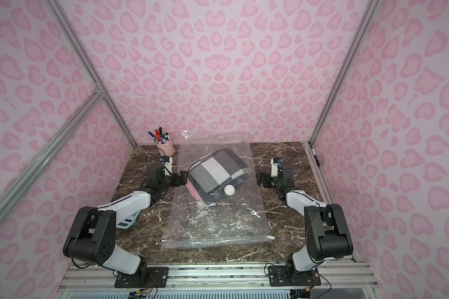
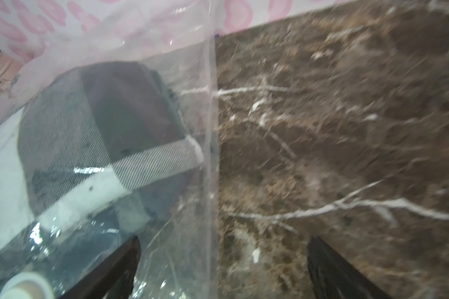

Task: Take the blanket out of the vacuum bag
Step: Adjust the vacuum bag at the center of the board.

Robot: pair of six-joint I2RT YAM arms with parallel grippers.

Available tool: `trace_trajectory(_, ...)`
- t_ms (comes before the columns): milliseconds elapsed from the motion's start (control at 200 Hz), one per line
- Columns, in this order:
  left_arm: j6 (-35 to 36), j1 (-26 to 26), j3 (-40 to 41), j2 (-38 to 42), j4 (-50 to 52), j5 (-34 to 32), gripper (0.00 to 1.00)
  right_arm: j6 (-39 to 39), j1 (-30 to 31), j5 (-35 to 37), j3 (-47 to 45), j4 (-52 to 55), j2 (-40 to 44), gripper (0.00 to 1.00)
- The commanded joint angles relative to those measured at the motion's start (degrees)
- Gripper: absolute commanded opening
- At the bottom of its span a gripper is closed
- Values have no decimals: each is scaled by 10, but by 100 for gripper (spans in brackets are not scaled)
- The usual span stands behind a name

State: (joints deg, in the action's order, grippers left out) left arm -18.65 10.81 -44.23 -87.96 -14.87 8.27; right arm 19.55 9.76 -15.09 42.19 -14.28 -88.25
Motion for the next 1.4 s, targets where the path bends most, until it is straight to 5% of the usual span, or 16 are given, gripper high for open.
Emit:
trace_trajectory(0, -28, -1, 29, 19, 7, 56, 97, 29, 16, -49, -14, -13, 9, 100)
trace_trajectory(400, -30, 0, 93, 21, -25, 65, 93, 56, 35, -101, -50, -59, -31, 97)
trace_trajectory(615, -34, 0, 108, 19, -60, 114, 65, 64, 54, -127, -42, -79, -66, 60)
trace_trajectory(710, -27, 0, 115, 24, -60, 132, 33, 67, 57, -133, -40, -86, -70, 34)
trace_trajectory(805, -32, 1, 130, 33, -61, 142, 7, 63, 58, -133, -33, -80, -69, 22)
trace_trajectory(1025, -68, 25, 209, 84, -69, 139, 4, 16, 59, -108, 23, -17, -76, 0)
trace_trajectory(1300, -124, 87, 278, 173, 20, 78, 6, 8, 58, -129, 92, -1, -153, 0)
trace_trajectory(1340, -123, 96, 277, 192, 38, 79, 18, 8, 60, -135, 105, 14, -157, 14)
trace_trajectory(1395, -119, 110, 272, 232, 77, 62, 36, 8, 66, -120, 98, 17, -137, 45)
